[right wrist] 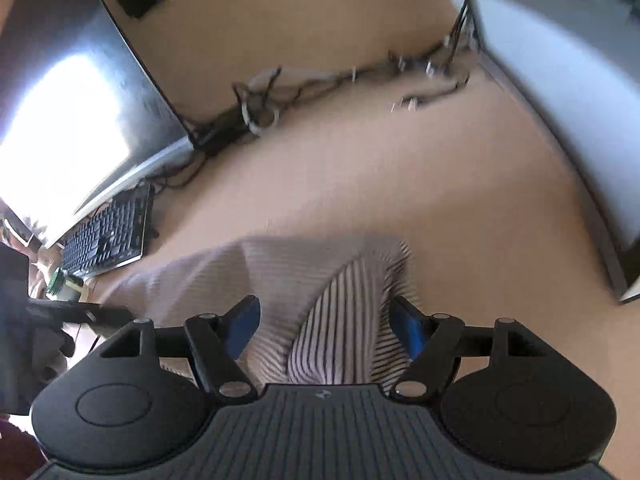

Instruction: Fold clothes

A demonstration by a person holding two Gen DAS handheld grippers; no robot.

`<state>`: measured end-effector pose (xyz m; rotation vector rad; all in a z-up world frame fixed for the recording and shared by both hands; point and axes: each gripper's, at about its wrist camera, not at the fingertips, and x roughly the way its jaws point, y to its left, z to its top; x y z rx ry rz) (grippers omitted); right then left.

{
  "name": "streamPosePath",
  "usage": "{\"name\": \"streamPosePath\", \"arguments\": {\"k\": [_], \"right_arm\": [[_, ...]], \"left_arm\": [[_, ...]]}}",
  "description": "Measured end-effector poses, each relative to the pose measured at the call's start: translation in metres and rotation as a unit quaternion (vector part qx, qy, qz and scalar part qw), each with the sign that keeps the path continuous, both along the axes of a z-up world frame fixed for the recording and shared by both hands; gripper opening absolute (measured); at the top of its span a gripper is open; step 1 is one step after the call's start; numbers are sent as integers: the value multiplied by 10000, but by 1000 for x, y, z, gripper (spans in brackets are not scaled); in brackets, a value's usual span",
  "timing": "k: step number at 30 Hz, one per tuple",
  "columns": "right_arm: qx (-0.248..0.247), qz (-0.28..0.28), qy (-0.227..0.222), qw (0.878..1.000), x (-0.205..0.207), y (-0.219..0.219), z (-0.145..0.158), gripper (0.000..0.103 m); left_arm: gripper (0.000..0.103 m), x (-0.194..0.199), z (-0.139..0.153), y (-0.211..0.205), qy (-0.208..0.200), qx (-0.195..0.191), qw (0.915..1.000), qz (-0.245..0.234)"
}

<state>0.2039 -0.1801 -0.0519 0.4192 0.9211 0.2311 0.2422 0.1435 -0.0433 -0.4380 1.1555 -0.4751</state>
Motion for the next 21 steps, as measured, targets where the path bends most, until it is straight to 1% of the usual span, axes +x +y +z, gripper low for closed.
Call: {"name": "streamPosePath", "arguments": {"k": [1,2,3,4,5,6,7,9,11,13,15,16,18,19,21], "right_arm": [[36,60,69,10000,4,2,-5,72],[72,120,137,9998,7,3,-10,72],[30,199,157,9997,10,7,-13,68],[-63,291,144,9995,12,11,-13,59],[-155,376,107,9991,14,15,-12,54],[-245,456,52,9986,15,17,-9,45],[-251,496,33,9984,19,17,-8,40],[-163,517,40,9985,29,16,-9,36],[-189,557,-17,9983,47,18,-10,33],[-221,587,-179,9979,72,20,-6,30],[-181,587,-364,9974,97,19,3,29],[-230,597,-483,9968,107,19,7,29],[-403,606,-680,9950,121,19,13,29],[-430,601,-724,9946,127,17,15,29],[-421,544,-641,9956,132,9,10,29]], "left_arm": [[102,2,-4,1,175,-292,9994,99],[100,3,-8,-1,304,-445,9984,149],[93,5,-12,-3,375,-488,9979,184],[81,7,-15,-6,434,-513,9975,220],[76,10,-17,-8,454,-546,9972,246],[73,15,-18,-10,427,-583,9970,284],[67,20,-17,-12,390,-620,9968,326],[65,30,-17,-15,317,-694,9962,409],[65,44,-15,-19,201,-614,9969,448],[64,62,-8,-22,54,-500,9973,529],[62,77,4,-22,-230,-448,9971,571],[61,83,9,-22,-372,-440,9966,582],[61,91,17,-21,-521,-441,9958,610],[61,93,17,-20,-526,-409,9958,622],[61,93,12,-18,-458,-297,9964,643]]}}
